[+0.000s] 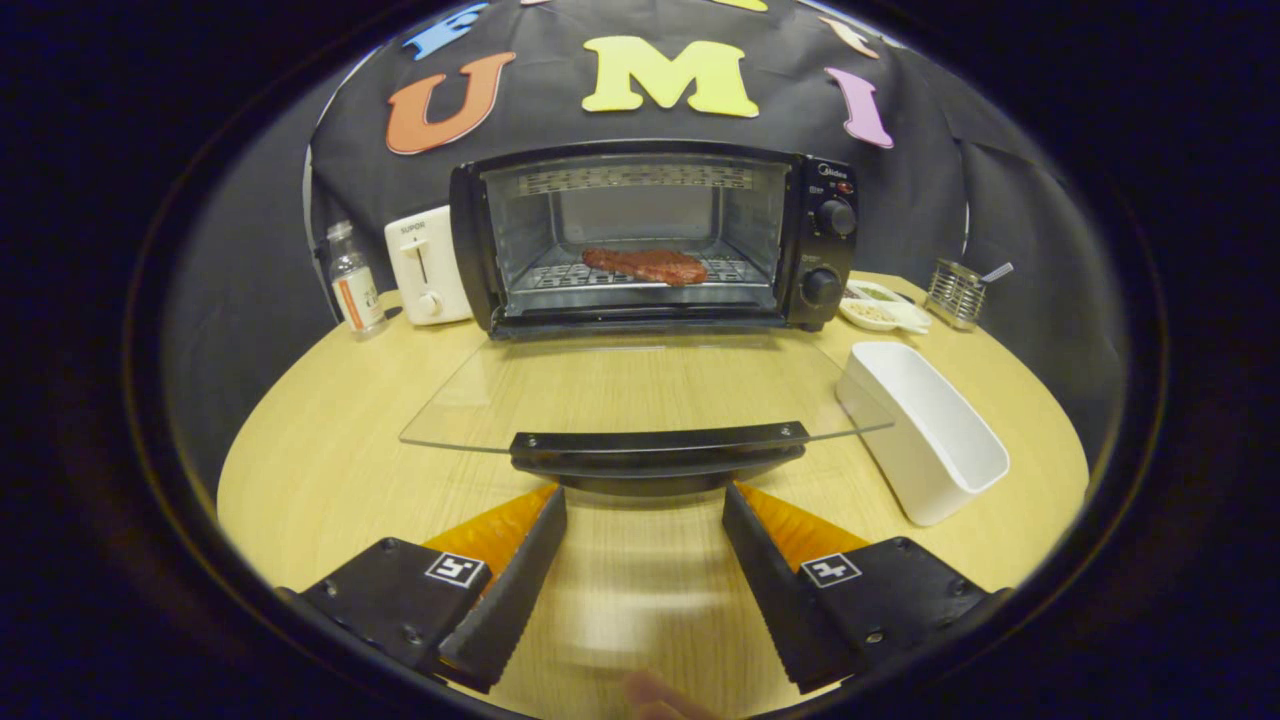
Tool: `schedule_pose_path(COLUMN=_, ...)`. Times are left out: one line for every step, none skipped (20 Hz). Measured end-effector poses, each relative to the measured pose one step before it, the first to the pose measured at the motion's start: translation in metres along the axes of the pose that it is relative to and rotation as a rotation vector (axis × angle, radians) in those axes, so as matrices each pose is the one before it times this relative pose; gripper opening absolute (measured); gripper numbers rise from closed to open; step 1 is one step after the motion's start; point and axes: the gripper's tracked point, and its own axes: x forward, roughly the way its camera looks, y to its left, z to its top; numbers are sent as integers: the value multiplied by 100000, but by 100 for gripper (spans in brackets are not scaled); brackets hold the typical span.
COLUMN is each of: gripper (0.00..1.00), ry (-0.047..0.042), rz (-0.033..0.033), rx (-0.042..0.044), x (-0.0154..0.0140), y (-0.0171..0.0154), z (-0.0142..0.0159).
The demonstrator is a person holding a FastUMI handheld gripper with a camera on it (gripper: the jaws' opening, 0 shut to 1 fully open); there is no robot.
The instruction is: Open the toaster oven, put the food inside, and close the toaster oven door.
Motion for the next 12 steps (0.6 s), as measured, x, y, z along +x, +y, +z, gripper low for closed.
schedule_pose_path(gripper=100, ry=-1051, rz=539, rx=1300, x=-167, y=115, z=162)
schedule_pose_path(gripper=100, ry=-1227, rz=729, rx=882, x=-89, y=136, z=181)
schedule_pose_path(gripper=100, ry=-1807, rz=664, rx=540, x=-228, y=125, z=436)
schedule_pose_path(gripper=100, ry=-2919, rz=-629, rx=-5, x=-378, y=-73, z=588)
schedule_pose_path(gripper=100, ry=-3494, rz=-1275, rx=-1152, x=-278, y=-267, z=874)
schedule_pose_path(gripper=100, ry=-1532, rz=723, rx=-1117, x=-56, y=287, z=438)
schedule_pose_path(gripper=100, ry=-1117, rz=71, rx=-1529, x=-169, y=160, z=489)
schedule_pose_path(gripper=100, ry=-1526, rz=-587, rx=-1345, x=-132, y=20, z=607)
schedule_pose_path(gripper=100, ry=-1244, rz=-475, rx=-1158, x=-54, y=80, z=413)
schedule_pose_path(gripper=100, ry=-862, rz=198, rx=-709, x=2, y=249, z=380)
schedule_pose_path(gripper=100, ry=297, rz=550, rx=-531, x=83, y=339, z=152)
schedule_pose_path(gripper=100, ry=622, rz=628, rx=-718, x=98, y=245, z=-158)
